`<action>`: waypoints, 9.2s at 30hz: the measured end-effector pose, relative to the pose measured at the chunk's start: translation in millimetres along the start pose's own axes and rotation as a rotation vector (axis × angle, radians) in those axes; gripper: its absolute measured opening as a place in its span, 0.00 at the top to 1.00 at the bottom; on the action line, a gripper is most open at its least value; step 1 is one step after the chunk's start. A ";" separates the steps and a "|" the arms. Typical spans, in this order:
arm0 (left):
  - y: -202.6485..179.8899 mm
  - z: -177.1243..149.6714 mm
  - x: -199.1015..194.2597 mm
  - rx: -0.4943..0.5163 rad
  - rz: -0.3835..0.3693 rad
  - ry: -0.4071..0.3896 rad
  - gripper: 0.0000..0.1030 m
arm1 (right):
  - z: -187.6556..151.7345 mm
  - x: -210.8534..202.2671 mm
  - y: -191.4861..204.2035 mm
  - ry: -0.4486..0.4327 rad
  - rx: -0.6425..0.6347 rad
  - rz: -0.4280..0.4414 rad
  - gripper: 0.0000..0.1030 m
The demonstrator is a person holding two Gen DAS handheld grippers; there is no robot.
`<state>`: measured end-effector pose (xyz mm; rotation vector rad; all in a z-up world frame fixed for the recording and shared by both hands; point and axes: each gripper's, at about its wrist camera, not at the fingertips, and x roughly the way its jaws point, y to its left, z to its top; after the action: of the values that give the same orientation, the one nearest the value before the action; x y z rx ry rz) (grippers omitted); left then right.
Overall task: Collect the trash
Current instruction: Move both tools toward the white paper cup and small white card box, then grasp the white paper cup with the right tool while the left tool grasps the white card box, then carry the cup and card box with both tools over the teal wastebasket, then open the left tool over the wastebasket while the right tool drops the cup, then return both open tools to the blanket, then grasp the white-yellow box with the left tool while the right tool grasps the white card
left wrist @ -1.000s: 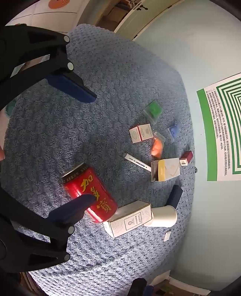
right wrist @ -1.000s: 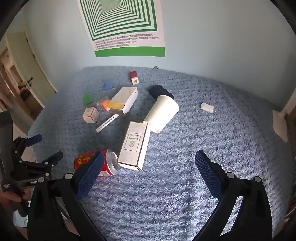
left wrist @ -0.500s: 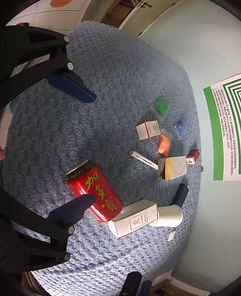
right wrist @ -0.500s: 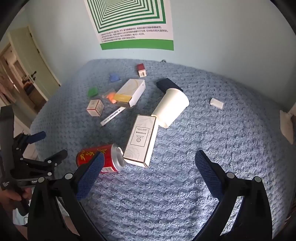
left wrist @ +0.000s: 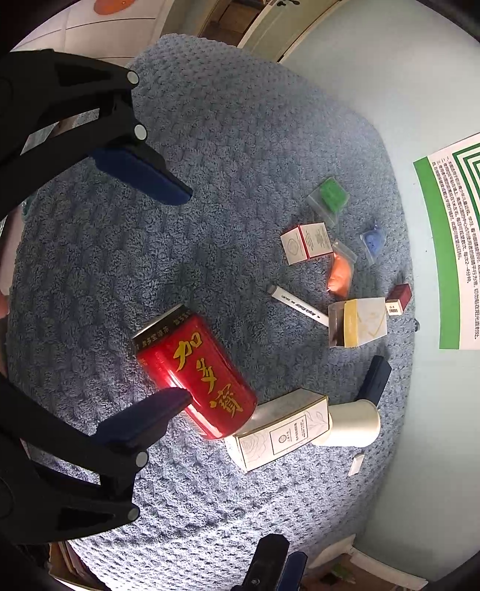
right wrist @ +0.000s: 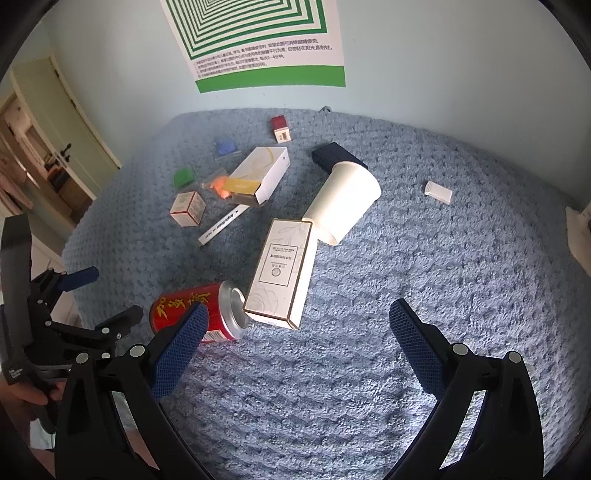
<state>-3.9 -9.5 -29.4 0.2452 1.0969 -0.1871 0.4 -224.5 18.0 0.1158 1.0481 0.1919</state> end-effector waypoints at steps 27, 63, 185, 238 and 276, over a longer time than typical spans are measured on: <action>26.2 45.3 22.3 -0.037 0.004 0.022 0.06 | 31.4 24.3 -25.1 0.041 0.023 0.002 0.06; 78.6 137.9 146.9 -0.075 0.017 0.113 0.06 | 111.1 147.6 -52.1 0.169 0.267 -0.081 0.06; 388.6 -528.4 15.5 -1.450 0.225 0.275 0.26 | -211.1 241.8 691.0 0.892 -0.947 0.619 0.21; 138.6 -48.8 -43.0 -0.237 -0.028 -0.039 0.07 | 69.1 41.8 88.5 0.076 -0.146 0.310 0.15; -14.1 193.7 111.4 0.025 -0.058 0.070 0.07 | 128.7 115.0 -184.5 0.149 -0.025 0.021 0.15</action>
<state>207.2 -81.8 -46.5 0.2442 1.1727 -0.2460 186.8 -380.9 -50.3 0.0909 1.1924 0.2350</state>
